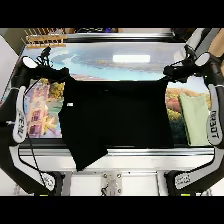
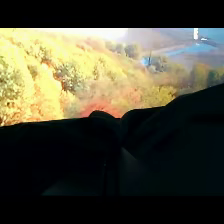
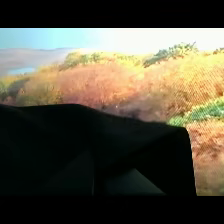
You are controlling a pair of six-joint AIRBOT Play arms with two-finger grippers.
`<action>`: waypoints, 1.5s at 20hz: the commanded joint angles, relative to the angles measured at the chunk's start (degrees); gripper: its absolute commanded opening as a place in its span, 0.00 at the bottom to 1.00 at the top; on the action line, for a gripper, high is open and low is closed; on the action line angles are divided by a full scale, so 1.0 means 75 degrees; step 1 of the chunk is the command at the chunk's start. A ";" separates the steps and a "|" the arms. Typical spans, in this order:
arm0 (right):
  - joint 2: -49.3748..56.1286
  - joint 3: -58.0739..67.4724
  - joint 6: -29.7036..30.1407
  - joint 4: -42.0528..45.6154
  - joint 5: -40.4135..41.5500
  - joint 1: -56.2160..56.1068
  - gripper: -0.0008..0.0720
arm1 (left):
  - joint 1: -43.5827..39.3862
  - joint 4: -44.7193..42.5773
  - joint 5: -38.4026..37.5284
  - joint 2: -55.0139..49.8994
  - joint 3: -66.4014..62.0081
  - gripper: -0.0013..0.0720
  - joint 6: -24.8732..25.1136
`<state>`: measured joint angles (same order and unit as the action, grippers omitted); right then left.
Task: Fold the clothes and pants, and hang the long-sleeved shirts on hangers.
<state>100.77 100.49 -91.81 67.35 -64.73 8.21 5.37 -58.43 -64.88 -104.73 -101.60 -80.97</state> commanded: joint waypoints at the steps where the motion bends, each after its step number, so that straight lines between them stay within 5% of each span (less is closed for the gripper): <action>1: 0.0545 0.0224 -0.0449 -0.0061 0.0787 -0.0058 0.02 | 0.0105 0.0009 -0.0163 -0.0842 -0.0901 0.03 -0.0268; 6: -0.0085 -0.0207 -0.0452 0.1125 0.0213 -0.0149 0.02 | 0.0370 -0.0055 0.0058 0.0318 0.0332 0.03 -0.0178; 14: -0.2326 -0.3978 -0.0393 0.1687 0.0976 -0.0233 0.02 | 0.0731 -0.0058 0.1093 0.2739 0.4570 0.03 0.0373; 19: -0.2498 -0.5208 -0.0396 0.1679 0.1125 -0.0256 0.02 | 0.0731 -0.0041 0.1148 0.2935 0.5852 0.03 0.0968; 25: -0.2500 -0.5432 -0.0391 0.1396 0.0673 -0.0294 0.05 | 0.0743 -0.0026 0.1177 0.2940 0.6359 0.03 0.0930; 26: -0.2544 -0.5429 -0.0344 0.1233 0.0565 -0.0271 0.24 | 0.0743 -0.0023 0.0985 0.2943 0.6260 0.13 0.0912; 27: -0.2672 -0.5400 -0.0332 0.1037 0.0495 -0.0230 0.63 | 0.0743 -0.0020 0.0787 0.2946 0.6067 0.49 0.0903; 28: -0.2891 -0.5348 -0.0326 0.0836 0.0373 -0.0154 0.77 | 0.0743 -0.0047 0.0513 0.3002 0.5788 0.63 0.0799; 30: -0.3611 -0.5298 -0.0035 0.0749 -0.0207 0.0105 0.77 | 0.0743 -0.0067 0.0192 0.3381 0.5307 0.63 0.0699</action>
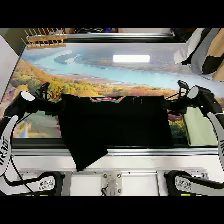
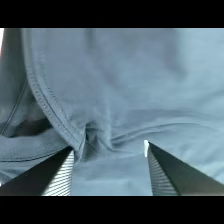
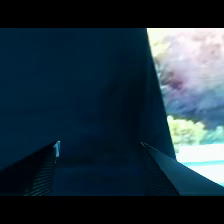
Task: Fold the clothes and pants, and hang the long-sleeved shirts on hangers.
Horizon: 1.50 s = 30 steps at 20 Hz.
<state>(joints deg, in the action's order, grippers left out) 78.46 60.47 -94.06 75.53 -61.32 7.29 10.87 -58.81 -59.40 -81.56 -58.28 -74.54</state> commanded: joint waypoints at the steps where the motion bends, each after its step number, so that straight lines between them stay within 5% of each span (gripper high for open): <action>1: -0.1029 0.0020 0.0458 -0.0236 -0.1122 0.0414 0.77 | 0.0006 -0.0017 -0.0603 0.0568 -0.0568 0.62 -0.0286; 5: -0.2999 -0.1413 0.0096 0.0458 -0.2296 0.1711 0.77 | -0.0169 -0.0020 -0.0574 0.1856 0.0242 0.62 -0.0530; 10: -0.5010 -0.4669 -0.1693 0.0093 -0.1457 0.3118 0.76 | -0.0874 -0.0012 -0.0041 0.2739 0.1749 0.62 -0.0580; 12: -0.5359 -0.5543 -0.1775 -0.0644 -0.0761 0.3156 0.61 | -0.1087 -0.0012 0.0224 0.2891 0.2075 0.62 -0.0580; 16: -0.5345 -0.6400 -0.1536 -0.1652 0.0154 0.3150 0.61 | -0.1180 0.0003 0.0169 0.2777 0.2165 0.62 -0.0580; 28: -0.4252 -0.6435 -0.1667 -0.1786 0.2419 0.1495 0.61 | -0.1180 -0.0006 0.0119 0.2460 0.2162 0.62 -0.0583; 29: -0.4214 -0.6432 -0.1661 -0.1859 0.2556 0.1378 0.59 | -0.1180 -0.0009 0.0117 0.2460 0.2162 0.62 -0.0595; 30: -0.4226 -0.6426 -0.1661 -0.1856 0.2602 0.1309 0.36 | -0.1177 -0.0026 0.0087 0.2463 0.2162 0.62 -0.0653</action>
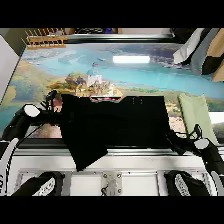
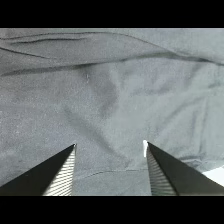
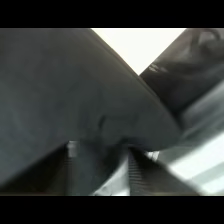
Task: Fold the clothes and pants, and hang the long-sleeved shirts on hangers.
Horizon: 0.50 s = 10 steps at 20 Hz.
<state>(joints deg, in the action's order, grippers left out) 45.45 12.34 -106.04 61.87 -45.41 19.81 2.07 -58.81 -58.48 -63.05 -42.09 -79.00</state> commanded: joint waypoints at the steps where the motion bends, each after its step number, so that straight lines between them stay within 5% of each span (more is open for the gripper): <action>1: 0.0160 0.0003 -0.0050 -0.0032 0.0469 -0.0393 0.04 | 0.0064 -0.0029 -0.0143 0.0003 0.0003 0.62 -0.0093; 8: -0.0026 0.0006 -0.0035 -0.0076 0.0396 -0.0402 0.02 | 0.1480 -0.2189 -0.1128 0.1580 0.1495 0.64 -0.1784; 9: -0.0026 0.0006 -0.0035 -0.0073 0.0393 -0.0402 0.02 | 0.1577 -0.2145 -0.1067 0.1795 0.1897 0.87 -0.1786; 10: -0.0026 0.0006 -0.0035 -0.0085 0.0393 -0.0402 0.02 | 0.1588 -0.2154 -0.0988 0.1929 0.2212 0.96 -0.1789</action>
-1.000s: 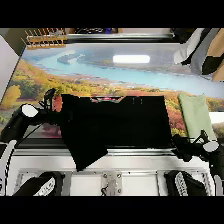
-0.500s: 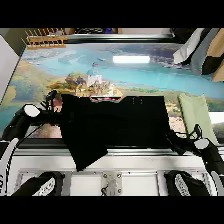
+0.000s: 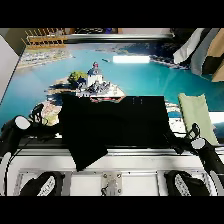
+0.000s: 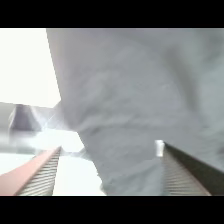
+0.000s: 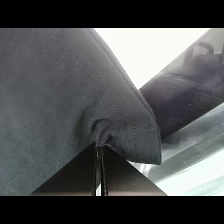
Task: Fold the clothes and pants, and hang the long-sleeved shirts on hangers.
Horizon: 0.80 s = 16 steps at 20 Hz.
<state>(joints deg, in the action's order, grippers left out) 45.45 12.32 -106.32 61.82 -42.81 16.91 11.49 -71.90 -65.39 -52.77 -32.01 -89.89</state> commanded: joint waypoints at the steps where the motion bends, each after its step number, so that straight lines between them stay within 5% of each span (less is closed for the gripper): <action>1: -0.0026 0.0009 0.0003 -0.0079 0.0047 -0.0015 0.02 | 0.0318 -0.0391 0.0006 0.0638 0.1122 0.96 -0.0338; 16: -0.0026 0.0006 0.0000 -0.0085 0.0050 -0.0015 0.02 | -0.2349 0.0807 0.0953 -0.1343 0.1142 0.96 -0.0484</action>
<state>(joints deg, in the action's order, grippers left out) 45.30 12.29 -106.30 61.25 -42.44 16.84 -2.87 -66.94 -60.66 -60.58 -23.73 -93.67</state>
